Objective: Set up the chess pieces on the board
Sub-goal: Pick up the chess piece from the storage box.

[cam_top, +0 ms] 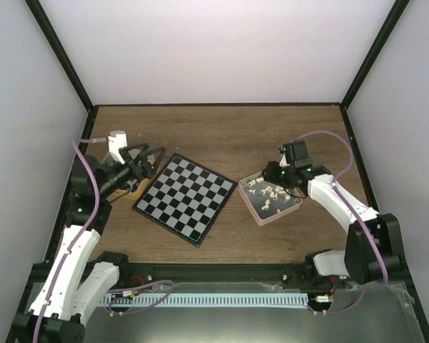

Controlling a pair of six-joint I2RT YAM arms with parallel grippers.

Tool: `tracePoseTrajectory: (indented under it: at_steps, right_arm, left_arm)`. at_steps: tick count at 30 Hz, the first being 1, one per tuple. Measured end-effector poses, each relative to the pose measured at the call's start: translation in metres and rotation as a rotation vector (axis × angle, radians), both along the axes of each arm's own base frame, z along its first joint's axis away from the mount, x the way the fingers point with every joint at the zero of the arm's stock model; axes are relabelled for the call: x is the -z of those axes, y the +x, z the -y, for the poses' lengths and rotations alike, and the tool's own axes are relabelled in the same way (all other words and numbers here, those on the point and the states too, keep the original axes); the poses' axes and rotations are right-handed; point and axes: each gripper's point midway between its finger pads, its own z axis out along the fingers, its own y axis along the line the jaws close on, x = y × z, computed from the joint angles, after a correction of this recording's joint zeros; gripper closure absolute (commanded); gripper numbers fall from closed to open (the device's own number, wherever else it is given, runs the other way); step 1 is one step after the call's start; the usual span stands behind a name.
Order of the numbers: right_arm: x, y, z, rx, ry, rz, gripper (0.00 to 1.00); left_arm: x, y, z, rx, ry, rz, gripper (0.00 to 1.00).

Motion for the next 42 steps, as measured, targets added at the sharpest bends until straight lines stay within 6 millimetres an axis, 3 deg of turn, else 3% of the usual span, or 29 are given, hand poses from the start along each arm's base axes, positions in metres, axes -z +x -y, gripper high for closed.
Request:
tracePoseTrajectory:
  at_steps: [4, 10, 18, 25, 32, 38, 42]
  right_arm:
    - [0.026, -0.011, 0.011, 0.036, -0.088, -0.054, 0.76]
    - [0.048, -0.022, 0.023, 0.059, -0.187, -0.116, 0.74]
    - [0.072, -0.038, 0.022, 0.043, -0.241, -0.187, 0.8]
    - [0.089, -0.039, 0.027, 0.051, -0.278, -0.23, 0.8]
    - [0.095, -0.035, 0.027, 0.058, -0.291, -0.237, 0.95]
    - [0.094, -0.034, 0.03, 0.066, -0.309, -0.231, 0.97]
    - [0.078, -0.031, 0.023, 0.054, -0.321, -0.191, 0.98]
  left_arm:
    - [-0.004, 0.009, -0.001, -0.018, 0.011, 0.034, 0.0]
    - [0.004, 0.018, 0.0, -0.021, 0.016, 0.003, 0.0]
    - [-0.05, 0.011, -0.002, -0.026, 0.022, 0.132, 0.0]
    - [-0.033, 0.016, -0.002, -0.033, 0.027, 0.105, 0.0]
    - [-0.028, 0.016, -0.004, -0.041, 0.028, 0.097, 0.0]
    - [-0.031, 0.013, -0.005, -0.047, 0.027, 0.109, 0.0]
    - [-0.032, 0.012, -0.007, -0.057, 0.026, 0.113, 0.0]
